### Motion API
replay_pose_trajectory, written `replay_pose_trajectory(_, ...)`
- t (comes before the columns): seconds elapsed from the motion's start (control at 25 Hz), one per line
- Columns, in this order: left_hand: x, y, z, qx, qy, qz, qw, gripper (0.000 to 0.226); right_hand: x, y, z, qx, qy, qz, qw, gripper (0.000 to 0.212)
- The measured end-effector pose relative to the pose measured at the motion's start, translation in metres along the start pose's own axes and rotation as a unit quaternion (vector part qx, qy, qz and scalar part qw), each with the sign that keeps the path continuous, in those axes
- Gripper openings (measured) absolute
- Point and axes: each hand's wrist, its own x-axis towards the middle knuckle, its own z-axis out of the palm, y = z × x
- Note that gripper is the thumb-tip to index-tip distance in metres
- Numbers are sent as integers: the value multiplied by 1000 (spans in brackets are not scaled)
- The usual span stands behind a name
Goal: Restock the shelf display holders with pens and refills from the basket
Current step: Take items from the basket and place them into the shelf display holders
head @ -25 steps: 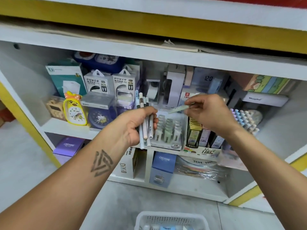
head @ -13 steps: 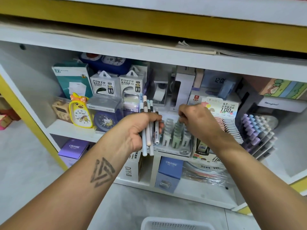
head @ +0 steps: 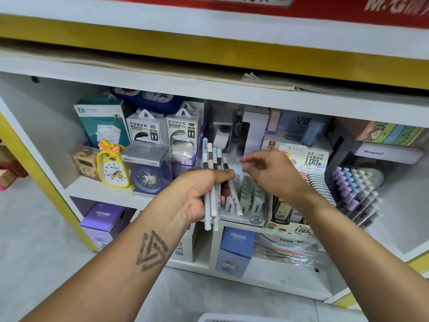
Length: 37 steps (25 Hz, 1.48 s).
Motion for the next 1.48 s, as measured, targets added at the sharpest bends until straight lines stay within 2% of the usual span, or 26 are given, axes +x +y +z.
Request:
replay_pose_trajectory(0.04,0,0,2,3,-12,0,1000,24,-4,-6,-4,133,-19,50,990,14)
replay_pose_trajectory(0.12,0,-3,10,16,-50,-8,999,15,-13,-12,-13,266,-51,113,956,14)
replay_pose_trajectory(0.24,-3,-11,25,46,-107,-13,993,2,-25,-10,-24,322,-49,142,935,12)
replay_pose_trajectory(0.36,-4,-16,42,30,-152,-38,987,3,-35,-4,-44,346,-22,146,927,16)
replay_pose_trajectory(0.48,-4,-21,60,11,-157,-57,986,18,-48,10,-80,369,62,134,918,18)
replay_pose_trajectory(0.6,-5,-28,77,-8,-165,-68,984,40,-72,29,-111,359,124,108,919,16)
replay_pose_trajectory(0.84,-7,-47,118,-20,-174,-64,982,7,-111,63,-154,288,213,82,930,16)
replay_pose_trajectory(1.08,-9,-64,153,-42,-176,-68,981,2,-135,85,-178,237,261,56,934,10)
replay_pose_trajectory(1.2,-8,-68,165,-15,-155,-70,985,9,-140,91,-190,219,285,40,932,5)
replay_pose_trajectory(1.32,-8,-69,172,12,-134,-70,988,17,-142,93,-196,218,290,32,931,7)
replay_pose_trajectory(1.48,-12,-70,175,1,-125,-71,990,11,-144,97,-194,204,287,34,935,7)
